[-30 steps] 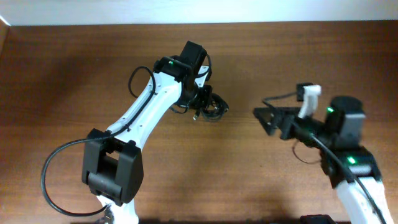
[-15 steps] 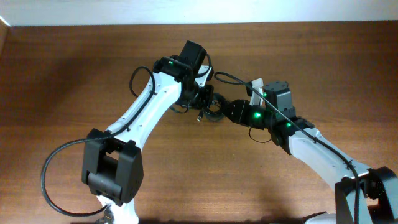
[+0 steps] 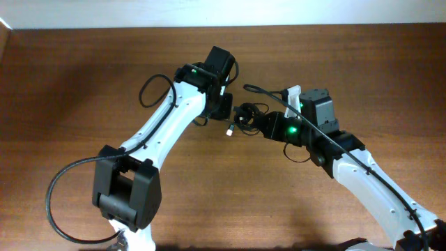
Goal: Untangle cables
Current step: 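Pull the grippers apart to stretch the cable between them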
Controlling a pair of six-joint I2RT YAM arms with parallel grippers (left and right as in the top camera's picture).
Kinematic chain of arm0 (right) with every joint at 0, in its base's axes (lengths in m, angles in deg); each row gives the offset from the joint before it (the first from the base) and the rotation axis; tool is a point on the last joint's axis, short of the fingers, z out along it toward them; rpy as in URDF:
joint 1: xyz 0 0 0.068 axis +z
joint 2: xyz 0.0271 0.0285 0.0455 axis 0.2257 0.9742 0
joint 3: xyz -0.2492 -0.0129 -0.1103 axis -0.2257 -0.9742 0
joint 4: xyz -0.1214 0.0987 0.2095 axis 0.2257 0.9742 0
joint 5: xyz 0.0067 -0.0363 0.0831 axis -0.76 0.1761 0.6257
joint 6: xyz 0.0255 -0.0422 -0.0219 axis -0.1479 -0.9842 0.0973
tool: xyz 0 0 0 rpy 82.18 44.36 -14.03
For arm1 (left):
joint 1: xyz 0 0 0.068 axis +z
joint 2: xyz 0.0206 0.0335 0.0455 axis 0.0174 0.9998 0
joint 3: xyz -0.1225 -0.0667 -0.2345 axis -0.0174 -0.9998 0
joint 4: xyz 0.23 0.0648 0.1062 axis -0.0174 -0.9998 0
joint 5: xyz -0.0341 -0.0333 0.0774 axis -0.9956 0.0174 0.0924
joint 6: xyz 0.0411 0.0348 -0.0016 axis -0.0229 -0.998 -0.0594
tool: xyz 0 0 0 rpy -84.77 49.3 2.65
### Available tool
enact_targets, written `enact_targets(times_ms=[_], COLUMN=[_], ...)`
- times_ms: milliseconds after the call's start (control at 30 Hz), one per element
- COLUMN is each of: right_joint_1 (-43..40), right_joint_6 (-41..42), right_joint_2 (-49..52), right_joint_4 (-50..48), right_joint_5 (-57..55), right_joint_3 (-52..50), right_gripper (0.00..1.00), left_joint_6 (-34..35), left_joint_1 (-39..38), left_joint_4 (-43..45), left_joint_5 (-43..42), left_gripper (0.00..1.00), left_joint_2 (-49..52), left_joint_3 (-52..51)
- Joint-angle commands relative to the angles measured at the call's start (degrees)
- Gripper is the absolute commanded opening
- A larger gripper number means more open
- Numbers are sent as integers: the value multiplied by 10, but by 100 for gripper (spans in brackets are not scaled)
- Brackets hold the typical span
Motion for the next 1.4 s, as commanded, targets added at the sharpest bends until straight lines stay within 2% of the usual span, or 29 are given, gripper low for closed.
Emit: enact_targets(times_ms=[0, 67, 133, 167, 233, 267, 300, 333, 400, 467, 500, 533, 567, 600, 633, 667, 700, 833, 900, 1033, 1100, 1133, 1200, 1233, 1300, 1333, 1367], right_joint_1=[-7, -7, -7, -7, -7, -7, -7, -7, -7, -7, -7, -7, -7, -7, -7, -7, -7, -7, -7, -7, -7, -7, -7, -7, -7, -8, -8], right_joint_6=[-1, -5, -10, -10, -10, -10, -10, -10, -10, -10, -10, -10, -10, -9, -9, -9, -9, 19, 30, 43, 43, 42, 40, 40, 40, 40, 41], right_joint_2=[-18, -18, -18, -18, -17, -16, -14, -14, -14, -14, -14, -14, -14, -14, -14, -14, -14, -14, -14, -11, -4, 7, 33, 43, 46, 46, 46], right_joint_4=[29, 83, 92, 92, 92, 92, 92, 92, 87, 72, 57, 53, 52, 51, 41, 24, 5, -75, -76, -72, -60, -44, -22, -23, -43, -58, -81], right_joint_5=[-120, -192, -186, -176, -162, -157, -156, -155, -136, -105, -82, -72, -62, -60, -49, -26, -7, 69, 68, 24, 9, -12, -59, -67, -56, -32, 4], right_joint_3=[16, 16, 16, 16, 16, 16, 16, 16, 16, 16, 16, 16, 16, 16, 16, 16, 16, 16, 16, 16, 16, 16, 16, 15, 16, 16, 16], right_gripper=[4, 4, 9, 17, 22, 24, 33, 52, 77, 83, 87, 88, 89, 89, 90, 91, 92, 93, 93, 92, 80, 59, 32, 20, 5, 8, 25], left_joint_6=[18, 29, -45, -86, -151, -168, -174, -173, -172, -165, -163, -202, -209, -130, -24, -12, -14, -13, -13, -13, -13, -13, -7, -7, -7, -7, -7], left_joint_1=[38, 62, 81, 92, 113, 124, 137, 148, 159, 152, 144, 142, 143, 143, 136, 127, 119, 103, 104, 104, 104, 104, 106, 106, 106, 108, 108], left_joint_4=[-19, -14, 2, 4, 2, 3, 5, 5, 4, 3, 2, 5, 18, 30, 7, -11, -9, 10, 33, 43, 53, 61, 61, 61, 61, 61, 60], left_joint_5=[159, 36, -126, -224, -371, -422, -461, -480, -489, -494, -545, -606, -622, -515, -302, -277, -304, -399, -489, -569, -600, -604, -611, -633, -648, -632, -604], left_gripper=[20, 1, 0, 0, 0, 0, 0, 0, 0, 0, 0, 0, 0, 0, 0, 0, 0, 0, 0, 0, 0, 0, 0, 0, 0, 0, 0], left_joint_2=[-10, -10, -12, -14, -27, -37, -49, -61, -90, -101, -105, -107, -107, -107, -107, -107, -107, -107, -107, -107, -107, -107, -107, -107, -107, -107, -107], left_joint_3=[5, 5, 9, 18, 40, 50, 63, 73, 83, 83, 83, 83, 83, 83, 82, 82, 82, 82, 82, 82, 82, 82, 82, 82, 82, 82, 82])
